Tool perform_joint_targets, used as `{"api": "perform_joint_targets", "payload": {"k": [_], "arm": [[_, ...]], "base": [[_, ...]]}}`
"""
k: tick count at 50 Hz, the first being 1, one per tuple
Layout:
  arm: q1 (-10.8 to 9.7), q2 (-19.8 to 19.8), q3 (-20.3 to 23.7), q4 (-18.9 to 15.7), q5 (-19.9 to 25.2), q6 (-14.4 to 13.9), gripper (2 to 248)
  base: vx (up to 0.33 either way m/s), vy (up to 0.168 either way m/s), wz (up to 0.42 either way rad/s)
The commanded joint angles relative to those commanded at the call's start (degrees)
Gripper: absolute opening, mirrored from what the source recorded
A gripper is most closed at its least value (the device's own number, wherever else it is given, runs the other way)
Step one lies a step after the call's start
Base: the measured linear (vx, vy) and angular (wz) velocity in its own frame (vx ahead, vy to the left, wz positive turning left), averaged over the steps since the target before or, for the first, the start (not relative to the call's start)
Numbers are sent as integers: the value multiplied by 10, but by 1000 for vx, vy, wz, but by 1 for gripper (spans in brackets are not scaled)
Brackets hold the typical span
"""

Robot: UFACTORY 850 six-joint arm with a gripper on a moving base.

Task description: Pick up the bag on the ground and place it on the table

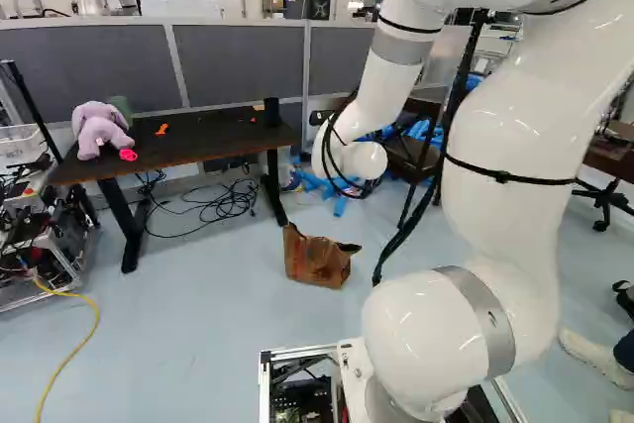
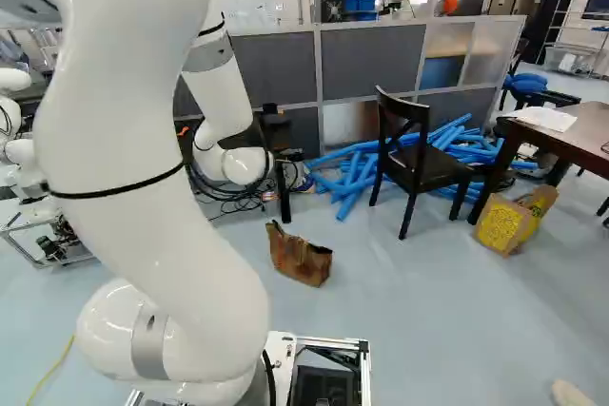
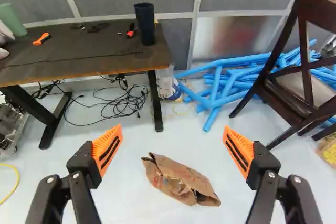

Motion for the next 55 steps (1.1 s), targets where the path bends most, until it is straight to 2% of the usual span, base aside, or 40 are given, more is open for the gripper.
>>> {"api": "perform_joint_targets", "payload": {"k": [28, 55], "arm": [[19, -120, -103, -22, -54, 0, 247], [16, -218, -193, -62, -124, 0, 247]], "base": [[0, 0, 0], [0, 0, 0]]}}
